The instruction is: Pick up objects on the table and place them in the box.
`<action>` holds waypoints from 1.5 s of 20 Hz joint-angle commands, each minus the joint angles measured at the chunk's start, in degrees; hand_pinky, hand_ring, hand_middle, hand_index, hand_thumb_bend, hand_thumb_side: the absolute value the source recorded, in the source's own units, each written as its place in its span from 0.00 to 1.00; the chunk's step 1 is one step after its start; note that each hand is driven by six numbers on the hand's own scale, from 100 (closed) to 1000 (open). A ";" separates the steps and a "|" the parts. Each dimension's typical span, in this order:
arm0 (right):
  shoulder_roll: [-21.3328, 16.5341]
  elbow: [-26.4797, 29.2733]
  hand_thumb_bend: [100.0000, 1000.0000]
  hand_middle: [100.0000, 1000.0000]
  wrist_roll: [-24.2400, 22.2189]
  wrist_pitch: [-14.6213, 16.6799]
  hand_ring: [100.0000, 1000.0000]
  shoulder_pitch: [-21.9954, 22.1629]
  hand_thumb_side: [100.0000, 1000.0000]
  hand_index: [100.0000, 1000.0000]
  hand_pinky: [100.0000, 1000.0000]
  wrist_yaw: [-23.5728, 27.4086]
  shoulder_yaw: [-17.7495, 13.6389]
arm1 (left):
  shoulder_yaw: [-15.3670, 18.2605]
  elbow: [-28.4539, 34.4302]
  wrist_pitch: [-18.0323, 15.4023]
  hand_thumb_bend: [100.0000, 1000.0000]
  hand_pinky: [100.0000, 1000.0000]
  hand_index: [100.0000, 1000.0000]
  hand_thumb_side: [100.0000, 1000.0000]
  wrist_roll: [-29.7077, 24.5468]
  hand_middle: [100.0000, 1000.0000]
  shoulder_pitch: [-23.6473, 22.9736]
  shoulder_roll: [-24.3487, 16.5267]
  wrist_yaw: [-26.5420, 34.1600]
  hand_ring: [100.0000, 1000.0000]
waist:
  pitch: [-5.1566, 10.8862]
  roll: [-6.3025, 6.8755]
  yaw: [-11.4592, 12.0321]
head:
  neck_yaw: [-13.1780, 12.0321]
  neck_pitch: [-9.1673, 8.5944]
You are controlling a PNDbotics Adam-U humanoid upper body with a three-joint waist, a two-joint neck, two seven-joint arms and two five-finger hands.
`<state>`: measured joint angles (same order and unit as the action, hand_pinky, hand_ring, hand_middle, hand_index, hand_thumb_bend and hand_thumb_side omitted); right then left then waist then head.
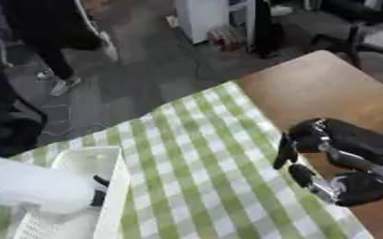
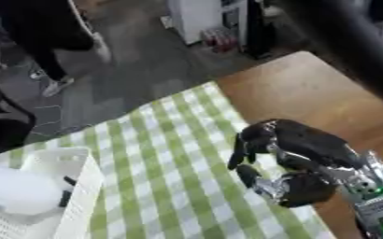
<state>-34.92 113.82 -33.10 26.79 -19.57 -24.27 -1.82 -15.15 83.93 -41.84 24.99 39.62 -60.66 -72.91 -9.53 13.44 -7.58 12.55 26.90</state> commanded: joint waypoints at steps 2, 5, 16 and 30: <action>-1.61 0.77 0.00 0.47 0.64 -0.82 0.39 1.28 1.00 0.61 0.53 -1.29 -1.05 | 5.51 16.75 2.70 0.00 0.84 0.84 1.00 2.61 0.80 -11.39 -9.92 9.66 0.82 | 1.58 -0.49 2.16 | 4.41 -2.11; -0.93 0.77 0.00 0.47 3.13 -1.24 0.39 4.94 1.00 0.61 0.53 -3.37 -1.84 | 13.26 28.91 10.16 0.01 0.73 0.80 1.00 7.85 0.75 -29.82 -10.71 15.06 0.74 | 2.39 -1.71 5.88 | 9.58 -5.58; 19.71 0.77 0.00 0.43 30.62 -4.53 0.34 25.56 1.00 0.56 0.49 -24.75 6.49 | 8.87 30.66 -0.66 0.02 0.18 0.61 1.00 8.33 0.49 -37.42 29.36 37.90 0.30 | 7.20 -14.21 21.01 | 20.29 -9.68; 27.00 0.77 0.00 0.42 51.71 -10.04 0.33 33.46 1.00 0.54 0.46 -45.49 17.73 | 9.71 30.66 -3.53 0.02 0.19 0.61 1.00 -26.77 0.50 -30.27 26.68 71.43 0.31 | 8.47 -15.12 25.14 | 32.91 -15.45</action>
<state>-7.27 113.81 18.03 16.52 14.08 -69.20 15.52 -6.36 113.64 -45.05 -0.36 9.03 -32.70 -2.92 -1.50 -1.98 17.61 44.78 12.51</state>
